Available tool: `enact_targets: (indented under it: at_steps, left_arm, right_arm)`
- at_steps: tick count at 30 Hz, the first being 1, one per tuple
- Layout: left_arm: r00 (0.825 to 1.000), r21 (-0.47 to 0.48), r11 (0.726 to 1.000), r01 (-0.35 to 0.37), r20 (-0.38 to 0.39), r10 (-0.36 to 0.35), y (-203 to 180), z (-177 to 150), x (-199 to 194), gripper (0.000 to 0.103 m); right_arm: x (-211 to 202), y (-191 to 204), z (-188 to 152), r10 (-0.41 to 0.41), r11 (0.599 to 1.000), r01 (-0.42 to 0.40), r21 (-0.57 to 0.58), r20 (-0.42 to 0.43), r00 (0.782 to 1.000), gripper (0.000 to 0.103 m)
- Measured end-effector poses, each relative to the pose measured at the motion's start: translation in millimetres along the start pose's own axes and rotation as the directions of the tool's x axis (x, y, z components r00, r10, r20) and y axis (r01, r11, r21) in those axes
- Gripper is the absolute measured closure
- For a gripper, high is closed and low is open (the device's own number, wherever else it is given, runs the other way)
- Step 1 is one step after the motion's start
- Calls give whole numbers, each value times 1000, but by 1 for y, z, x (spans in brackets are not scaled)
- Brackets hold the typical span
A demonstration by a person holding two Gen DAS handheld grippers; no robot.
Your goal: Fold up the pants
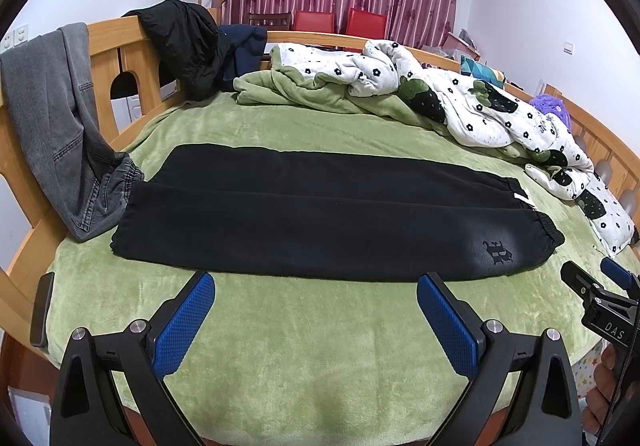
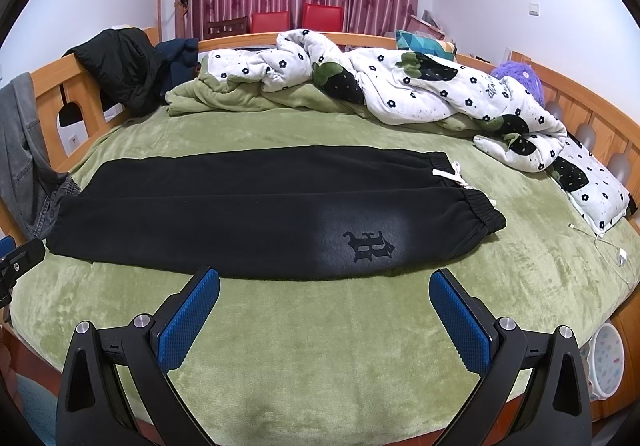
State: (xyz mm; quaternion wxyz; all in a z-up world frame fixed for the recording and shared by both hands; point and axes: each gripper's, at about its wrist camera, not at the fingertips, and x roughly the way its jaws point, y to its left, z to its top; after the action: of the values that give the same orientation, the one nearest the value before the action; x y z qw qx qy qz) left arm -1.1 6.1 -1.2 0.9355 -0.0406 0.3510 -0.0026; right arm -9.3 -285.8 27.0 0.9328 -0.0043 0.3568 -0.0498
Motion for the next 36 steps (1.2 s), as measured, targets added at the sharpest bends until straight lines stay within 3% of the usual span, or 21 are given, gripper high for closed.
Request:
enact_targets:
  at_steps: [29,36]
  left_arm:
    - [1000,-6,1000,13,-8,-13,-6,-6,5,1]
    - [999,-25,999,34,-2,-34,-5,9,20,1]
  right_arm:
    - [2,0,2,7,1000,-7,4,11,1000,0]
    - [6,1,23,13,1000,-13,8,46,999,1]
